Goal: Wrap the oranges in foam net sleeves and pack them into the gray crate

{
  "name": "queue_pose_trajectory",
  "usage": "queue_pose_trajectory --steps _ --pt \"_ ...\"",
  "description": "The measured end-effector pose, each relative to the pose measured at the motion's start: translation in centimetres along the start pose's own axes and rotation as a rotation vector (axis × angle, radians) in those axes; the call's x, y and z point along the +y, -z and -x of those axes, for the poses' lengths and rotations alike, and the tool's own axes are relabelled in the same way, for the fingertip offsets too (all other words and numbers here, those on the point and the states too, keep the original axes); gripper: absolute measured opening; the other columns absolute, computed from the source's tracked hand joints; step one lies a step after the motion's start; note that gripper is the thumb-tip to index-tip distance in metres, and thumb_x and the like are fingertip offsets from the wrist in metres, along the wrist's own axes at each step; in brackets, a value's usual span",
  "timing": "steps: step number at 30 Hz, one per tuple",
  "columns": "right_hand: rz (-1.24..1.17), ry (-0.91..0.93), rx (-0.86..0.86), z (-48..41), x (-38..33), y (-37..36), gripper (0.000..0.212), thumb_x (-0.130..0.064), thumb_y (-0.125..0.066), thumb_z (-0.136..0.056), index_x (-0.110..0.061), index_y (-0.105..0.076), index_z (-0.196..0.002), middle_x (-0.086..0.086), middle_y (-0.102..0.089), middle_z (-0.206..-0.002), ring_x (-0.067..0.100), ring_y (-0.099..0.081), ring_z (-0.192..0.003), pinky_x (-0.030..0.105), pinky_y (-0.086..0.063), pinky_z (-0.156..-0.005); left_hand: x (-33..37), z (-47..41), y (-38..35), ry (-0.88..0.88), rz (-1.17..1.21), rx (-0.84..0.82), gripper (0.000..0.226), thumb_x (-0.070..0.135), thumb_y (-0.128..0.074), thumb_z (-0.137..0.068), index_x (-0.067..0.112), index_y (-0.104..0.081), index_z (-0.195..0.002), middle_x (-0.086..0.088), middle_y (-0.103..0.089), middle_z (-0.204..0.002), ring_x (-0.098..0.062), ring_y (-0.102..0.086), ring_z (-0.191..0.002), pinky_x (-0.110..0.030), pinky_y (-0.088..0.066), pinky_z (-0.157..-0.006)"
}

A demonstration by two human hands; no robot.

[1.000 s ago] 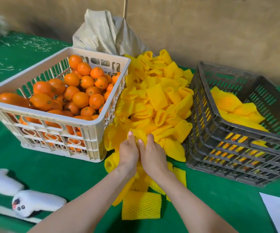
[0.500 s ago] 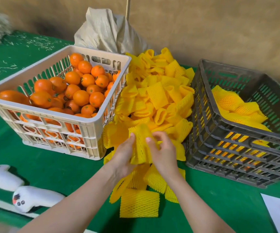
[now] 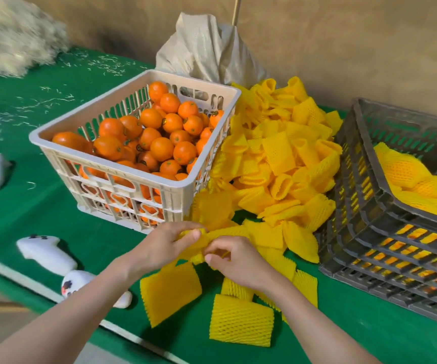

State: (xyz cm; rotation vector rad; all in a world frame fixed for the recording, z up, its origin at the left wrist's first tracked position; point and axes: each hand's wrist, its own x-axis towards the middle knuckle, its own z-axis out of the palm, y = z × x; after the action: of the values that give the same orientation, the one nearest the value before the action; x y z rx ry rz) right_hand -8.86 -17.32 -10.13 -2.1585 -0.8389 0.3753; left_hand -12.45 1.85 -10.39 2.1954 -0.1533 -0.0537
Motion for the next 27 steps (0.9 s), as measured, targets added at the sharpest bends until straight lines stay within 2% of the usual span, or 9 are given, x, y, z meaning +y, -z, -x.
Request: queue_pose_trajectory --steps 3,7,10,12,15,17,20,23,27 --pt "0.050 0.017 -0.040 -1.2 -0.1 -0.6 0.019 -0.020 -0.060 -0.090 -0.015 -0.070 -0.105 -0.004 -0.068 -0.106 0.000 -0.056 -0.086 0.000 -0.037 -0.068 -2.5 1.6 3.5 -0.020 -0.307 0.045 0.050 0.057 -0.029 -0.095 0.030 -0.067 -0.116 0.006 -0.067 -0.114 -0.012 -0.063 -0.099 -0.031 -0.049 -0.086" --pt "0.087 -0.020 -0.060 -1.2 0.8 -0.8 0.020 -0.023 -0.059 -0.092 -0.017 -0.069 -0.107 -0.008 -0.067 -0.104 -0.002 -0.054 -0.082 0.001 -0.037 -0.066 -7.2 3.5 7.7 -0.171 -0.777 0.180 0.042 0.050 -0.058 -0.084 0.023 -0.069 -0.114 -0.005 -0.068 -0.098 -0.027 -0.066 -0.088 -0.047 -0.046 -0.080" --pt "0.136 -0.060 -0.081 -0.6 1.8 -1.0 0.021 -0.026 -0.057 -0.092 -0.019 -0.068 -0.109 -0.008 -0.067 -0.106 0.004 -0.057 -0.085 0.002 -0.037 -0.065 -10.3 4.2 9.7 0.217 -0.964 0.048 0.063 0.047 -0.072 -0.077 0.035 -0.051 -0.135 -0.007 -0.050 -0.137 -0.033 -0.039 -0.133 -0.062 -0.012 -0.109" --pt "0.144 -0.092 -0.087 -0.2 2.4 -1.0 0.021 -0.026 -0.057 -0.093 -0.020 -0.067 -0.110 -0.008 -0.067 -0.107 0.004 -0.057 -0.086 0.003 -0.037 -0.064 -11.1 4.5 9.7 0.401 -1.057 0.040 0.066 0.054 -0.069 -0.077 0.038 -0.046 -0.137 -0.004 -0.038 -0.147 -0.031 -0.024 -0.141 -0.060 0.003 -0.111" --pt "0.134 -0.118 -0.079 0.0 2.8 -1.0 0.020 -0.024 -0.057 -0.092 -0.018 -0.068 -0.109 -0.006 -0.067 -0.105 0.007 -0.058 -0.087 0.005 -0.038 -0.065 -10.0 4.1 7.3 0.069 -0.916 0.196 0.038 0.033 -0.082 -0.070 0.018 -0.073 -0.104 -0.010 -0.066 -0.110 -0.037 -0.058 -0.108 -0.057 -0.036 -0.097" --pt "0.128 -0.127 -0.083 0.0 2.8 -1.0 0.020 -0.024 -0.058 -0.092 -0.017 -0.068 -0.108 -0.005 -0.067 -0.105 0.010 -0.059 -0.089 0.009 -0.041 -0.068 -8.3 3.3 5.0 -0.112 -0.740 0.099 0.031 0.030 -0.080 -0.074 0.015 -0.074 -0.101 -0.005 -0.068 -0.101 -0.029 -0.063 -0.095 -0.041 -0.049 -0.086" --pt "0.120 -0.144 -0.087 -0.1 2.7 -0.9 0.021 -0.024 -0.057 -0.093 -0.017 -0.067 -0.109 -0.004 -0.067 -0.107 0.012 -0.060 -0.092 0.016 -0.044 -0.072 -6.9 1.6 1.4 -0.033 -0.593 -0.159 0.049 0.049 -0.066 -0.083 0.025 -0.060 -0.124 0.006 -0.059 -0.118 -0.011 -0.056 -0.101 -0.023 -0.044 -0.084" --pt "0.124 -0.151 -0.076 0.0 2.7 -0.8 0.022 -0.025 -0.057 -0.093 -0.018 -0.067 -0.111 -0.004 -0.067 -0.107 0.011 -0.060 -0.092 0.018 -0.046 -0.074 -7.3 0.3 -1.8 0.094 -0.606 -0.434 0.070 0.053 -0.069 -0.078 0.025 -0.044 -0.137 -0.002 -0.051 -0.131 -0.019 -0.049 -0.118 -0.029 -0.040 -0.094" --pt "0.129 -0.188 -0.064 0.6 3.1 -0.5 0.022 -0.026 -0.058 -0.092 -0.019 -0.067 -0.111 -0.005 -0.067 -0.109 0.010 -0.060 -0.093 0.018 -0.047 -0.075 -7.4 -0.1 -2.9 0.049 -0.577 -0.474 0.042 0.039 -0.072 -0.080 0.020 -0.056 -0.114 0.002 -0.054 -0.108 -0.017 -0.052 -0.098 -0.024 -0.039 -0.078"
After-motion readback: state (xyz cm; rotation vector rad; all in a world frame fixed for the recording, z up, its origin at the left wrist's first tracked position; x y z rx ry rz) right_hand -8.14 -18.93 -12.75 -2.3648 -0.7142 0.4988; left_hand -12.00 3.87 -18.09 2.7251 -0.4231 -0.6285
